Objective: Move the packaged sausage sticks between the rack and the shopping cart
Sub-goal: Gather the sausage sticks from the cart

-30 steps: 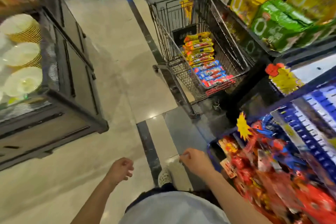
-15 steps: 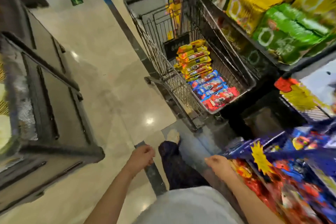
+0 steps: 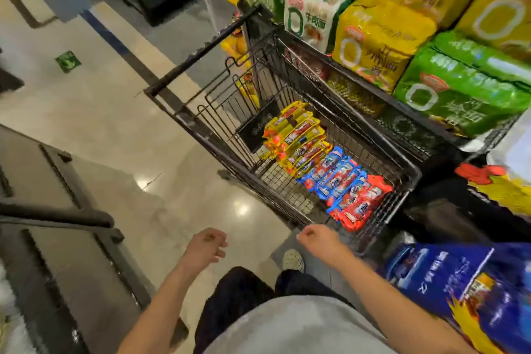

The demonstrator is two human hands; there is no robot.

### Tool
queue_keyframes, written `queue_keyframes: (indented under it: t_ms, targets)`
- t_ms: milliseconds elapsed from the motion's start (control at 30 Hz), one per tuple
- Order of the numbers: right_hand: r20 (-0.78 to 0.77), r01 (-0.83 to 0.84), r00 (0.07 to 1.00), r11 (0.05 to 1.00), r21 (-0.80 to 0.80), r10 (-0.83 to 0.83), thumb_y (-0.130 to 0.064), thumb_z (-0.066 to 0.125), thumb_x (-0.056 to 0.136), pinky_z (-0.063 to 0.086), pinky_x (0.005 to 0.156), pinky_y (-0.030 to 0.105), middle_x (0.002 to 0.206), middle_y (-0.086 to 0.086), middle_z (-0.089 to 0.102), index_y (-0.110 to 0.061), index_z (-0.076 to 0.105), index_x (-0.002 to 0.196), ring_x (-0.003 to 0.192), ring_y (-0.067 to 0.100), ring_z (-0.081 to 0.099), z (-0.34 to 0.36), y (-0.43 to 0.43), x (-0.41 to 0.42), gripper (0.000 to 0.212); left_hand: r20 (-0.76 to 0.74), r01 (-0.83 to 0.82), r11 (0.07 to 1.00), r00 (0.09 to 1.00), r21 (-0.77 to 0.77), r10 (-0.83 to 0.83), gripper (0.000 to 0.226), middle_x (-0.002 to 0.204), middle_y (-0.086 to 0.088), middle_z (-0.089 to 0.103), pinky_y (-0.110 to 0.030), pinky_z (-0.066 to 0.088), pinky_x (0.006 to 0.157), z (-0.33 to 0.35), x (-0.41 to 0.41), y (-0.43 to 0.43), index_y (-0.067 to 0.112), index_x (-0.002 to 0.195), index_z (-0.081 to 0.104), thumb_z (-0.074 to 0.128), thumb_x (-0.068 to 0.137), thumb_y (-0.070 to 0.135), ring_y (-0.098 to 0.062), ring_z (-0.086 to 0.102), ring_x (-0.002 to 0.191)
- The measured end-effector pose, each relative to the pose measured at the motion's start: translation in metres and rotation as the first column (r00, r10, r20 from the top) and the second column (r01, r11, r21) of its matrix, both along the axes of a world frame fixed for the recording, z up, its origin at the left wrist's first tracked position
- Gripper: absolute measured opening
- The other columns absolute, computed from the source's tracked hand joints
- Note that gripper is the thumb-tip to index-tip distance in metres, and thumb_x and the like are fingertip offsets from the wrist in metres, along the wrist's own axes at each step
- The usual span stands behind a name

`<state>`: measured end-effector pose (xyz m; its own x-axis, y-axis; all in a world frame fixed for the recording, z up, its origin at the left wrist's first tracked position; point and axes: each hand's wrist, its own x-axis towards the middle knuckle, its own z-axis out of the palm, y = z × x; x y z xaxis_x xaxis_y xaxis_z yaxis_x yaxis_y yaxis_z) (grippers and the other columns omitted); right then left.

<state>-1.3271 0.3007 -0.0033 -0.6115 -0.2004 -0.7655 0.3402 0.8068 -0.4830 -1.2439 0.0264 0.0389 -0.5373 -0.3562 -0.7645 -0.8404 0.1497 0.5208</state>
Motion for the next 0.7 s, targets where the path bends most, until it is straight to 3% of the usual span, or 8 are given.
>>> queue_keyframes:
  t_ms: [200,300,400,467,567,700]
  targets:
    - [0.016,0.245,0.970,0.970,-0.015,-0.244,-0.027,0.058,0.092,0.043,0.062,0.024,0.084,0.002,0.066,-0.022,0.065,0.087,0.076,0.018,0.061,-0.007,-0.007,-0.050,0.010,-0.008,0.202,0.979,0.979,0.038,-0.202,0.014,0.092,-0.011,0.071,-0.028,0.049,0.061,-0.007,-0.125,-0.002,0.009,0.095,0.065,0.055,0.096,0.018,-0.021,0.064,0.070]
    - [0.008,0.482,0.876,0.876,0.016,-0.482,-0.022,0.058,0.092,0.038,0.060,0.026,0.076,0.001,0.065,-0.026,0.064,0.070,0.074,0.016,0.057,-0.027,-0.004,-0.070,0.023,-0.039,0.327,0.936,0.945,0.128,-0.325,0.019,0.086,-0.008,0.073,-0.025,0.050,0.057,-0.025,-0.185,0.021,0.006,0.097,0.064,0.053,0.099,0.021,-0.019,0.066,0.067]
    - [-0.007,0.669,0.742,0.741,0.061,-0.670,-0.026,0.059,0.093,0.037,0.056,0.024,0.077,0.004,0.067,-0.014,0.071,0.080,0.075,0.019,0.057,-0.045,-0.003,-0.094,0.021,0.000,0.397,0.891,0.914,0.221,-0.407,0.015,0.082,-0.013,0.069,-0.022,0.049,0.045,-0.056,-0.241,0.054,0.006,0.091,0.062,0.051,0.099,0.012,-0.011,0.064,0.050]
    - [-0.023,0.750,0.658,0.652,0.115,-0.753,-0.030,0.059,0.092,0.035,0.051,0.019,0.069,0.001,0.060,-0.015,0.064,0.072,0.073,0.020,0.055,-0.064,-0.004,-0.109,0.025,0.034,0.468,0.847,0.870,0.253,-0.491,0.012,0.078,-0.012,0.067,-0.021,0.046,0.041,-0.083,-0.277,0.074,0.003,0.094,0.062,0.053,0.098,0.009,-0.010,0.061,0.044]
    - [-0.040,0.816,0.559,0.541,0.203,-0.828,-0.039,0.063,0.087,0.048,0.069,0.030,0.086,0.005,0.070,-0.016,0.068,0.084,0.086,0.025,0.065,-0.105,-0.006,-0.127,0.024,0.088,0.535,0.799,0.813,0.273,-0.575,0.018,0.065,-0.005,0.068,-0.025,0.050,0.049,-0.134,-0.332,0.089,-0.002,0.101,0.060,0.059,0.095,0.015,-0.016,0.060,0.049]
    - [-0.003,0.833,0.507,0.488,0.261,-0.862,-0.040,0.063,0.087,0.052,0.075,0.033,0.090,0.008,0.073,-0.013,0.071,0.094,0.088,0.029,0.067,-0.156,-0.006,-0.152,0.029,0.151,0.670,0.719,0.703,0.185,-0.695,0.024,0.078,-0.006,0.069,-0.028,0.052,0.055,-0.209,-0.372,0.097,0.007,0.095,0.064,0.065,0.090,0.031,-0.023,0.064,0.069]
